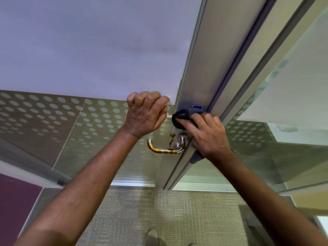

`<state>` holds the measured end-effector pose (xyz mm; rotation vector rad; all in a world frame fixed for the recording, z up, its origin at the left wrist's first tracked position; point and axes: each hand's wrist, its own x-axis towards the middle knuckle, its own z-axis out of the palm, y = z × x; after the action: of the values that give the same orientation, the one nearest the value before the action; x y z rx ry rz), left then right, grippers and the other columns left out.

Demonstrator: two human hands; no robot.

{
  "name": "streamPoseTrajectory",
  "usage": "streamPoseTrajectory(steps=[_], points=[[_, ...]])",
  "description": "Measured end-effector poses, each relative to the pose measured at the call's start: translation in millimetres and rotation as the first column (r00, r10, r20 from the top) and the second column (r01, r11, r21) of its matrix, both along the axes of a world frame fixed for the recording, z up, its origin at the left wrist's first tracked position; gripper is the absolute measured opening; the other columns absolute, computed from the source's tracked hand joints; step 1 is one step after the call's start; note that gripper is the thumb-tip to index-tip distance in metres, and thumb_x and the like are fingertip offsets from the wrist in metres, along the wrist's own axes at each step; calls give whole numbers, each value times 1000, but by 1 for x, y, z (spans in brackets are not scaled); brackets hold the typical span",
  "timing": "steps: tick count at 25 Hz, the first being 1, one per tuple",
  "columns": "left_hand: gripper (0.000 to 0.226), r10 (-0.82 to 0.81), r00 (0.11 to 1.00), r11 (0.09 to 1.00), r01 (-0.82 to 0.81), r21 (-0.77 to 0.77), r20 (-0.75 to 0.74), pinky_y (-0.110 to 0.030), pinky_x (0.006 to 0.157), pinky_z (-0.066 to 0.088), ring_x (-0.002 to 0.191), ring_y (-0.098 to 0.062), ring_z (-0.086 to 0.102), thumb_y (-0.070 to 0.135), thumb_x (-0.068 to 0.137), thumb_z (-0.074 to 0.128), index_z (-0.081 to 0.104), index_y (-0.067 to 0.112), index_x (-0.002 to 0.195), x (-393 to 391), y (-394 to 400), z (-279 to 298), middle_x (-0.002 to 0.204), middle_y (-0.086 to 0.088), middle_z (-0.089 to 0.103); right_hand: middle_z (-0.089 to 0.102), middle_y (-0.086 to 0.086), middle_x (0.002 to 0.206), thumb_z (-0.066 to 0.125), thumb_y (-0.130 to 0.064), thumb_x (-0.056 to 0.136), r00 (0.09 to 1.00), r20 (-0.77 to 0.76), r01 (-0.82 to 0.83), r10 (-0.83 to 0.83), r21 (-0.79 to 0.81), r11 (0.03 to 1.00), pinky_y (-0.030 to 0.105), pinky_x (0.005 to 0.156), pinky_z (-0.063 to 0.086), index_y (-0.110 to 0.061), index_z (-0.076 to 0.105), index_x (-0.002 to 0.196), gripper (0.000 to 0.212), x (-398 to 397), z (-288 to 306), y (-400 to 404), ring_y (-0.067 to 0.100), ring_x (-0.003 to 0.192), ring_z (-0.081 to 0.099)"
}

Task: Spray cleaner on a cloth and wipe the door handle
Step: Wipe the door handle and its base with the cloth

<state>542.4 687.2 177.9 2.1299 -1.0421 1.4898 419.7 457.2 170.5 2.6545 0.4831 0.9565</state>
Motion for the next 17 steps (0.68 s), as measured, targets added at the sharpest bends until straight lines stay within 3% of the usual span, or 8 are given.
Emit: streamPoseTrajectory(steps=[4, 6, 8, 10, 12, 15, 16, 17], points=[[28, -35, 999, 999, 33, 35, 40, -43, 90, 30, 113, -25, 44, 30, 102, 50, 57, 21, 127, 3, 8, -9, 128, -2, 47, 55, 5, 125, 77, -19, 83, 998, -55, -19, 16, -62, 998, 41, 76, 36, -24, 53, 146, 68, 1, -9, 9, 29, 100, 49], [38, -43, 995, 997, 38, 66, 85, -43, 105, 31, 131, -25, 42, 33, 101, 54, 57, 21, 137, 6, 11, -12, 147, -4, 45, 59, 3, 129, 68, -17, 88, 991, -131, -56, 40, -118, 991, 41, 78, 42, -24, 53, 146, 60, -3, -17, 12, 27, 103, 53], [53, -30, 994, 996, 20, 91, 108, -44, 126, 20, 155, -27, 28, 35, 101, 55, 50, 20, 152, 7, 10, -11, 167, -8, 32, 61, 1, 131, 68, -17, 88, 980, -195, -69, 36, -162, 984, 39, 80, 46, -24, 56, 146, 59, -7, -22, 11, 25, 105, 57], [63, -20, 995, 992, 8, 124, 98, -47, 133, 10, 164, -29, 13, 37, 103, 52, 39, 16, 162, 7, 6, -9, 177, -9, 17, 61, 1, 130, 73, -17, 88, 982, -187, -63, 37, -132, 989, 39, 80, 43, -24, 56, 145, 59, -10, -22, 9, 25, 104, 58], [67, 0, 994, 990, -16, 142, 108, -48, 134, 8, 165, -29, 8, 40, 106, 47, 32, 15, 166, 7, 3, -7, 178, -8, 11, 57, 2, 129, 79, -20, 84, 989, -145, -44, 31, -85, 995, 40, 78, 38, -24, 51, 149, 71, -9, -16, 4, 28, 102, 56], [68, 38, 989, 988, -59, 140, 143, -48, 134, 7, 165, -28, 8, 44, 107, 40, 29, 14, 167, 11, 5, -7, 178, -8, 11, 52, 2, 127, 98, -32, 52, 992, -110, 56, -62, -53, 997, 42, 77, 35, -25, 40, 156, 119, -1, -5, -3, 29, 101, 51], [68, 52, 987, 988, -73, 135, 154, -48, 134, 7, 165, -28, 8, 44, 107, 38, 29, 13, 167, 13, 6, -9, 178, -8, 11, 53, 3, 126, 97, -32, 55, 994, -91, 62, -67, -57, 996, 42, 76, 35, -25, 39, 157, 117, 0, -6, 0, 29, 100, 50], [68, 61, 985, 988, -82, 131, 163, -48, 134, 6, 165, -28, 8, 45, 107, 38, 29, 13, 167, 13, 6, -10, 178, -8, 12, 55, 4, 126, 90, -30, 70, 996, -77, 32, -36, -53, 998, 42, 76, 36, -25, 38, 158, 102, 0, -10, 5, 29, 100, 50]])
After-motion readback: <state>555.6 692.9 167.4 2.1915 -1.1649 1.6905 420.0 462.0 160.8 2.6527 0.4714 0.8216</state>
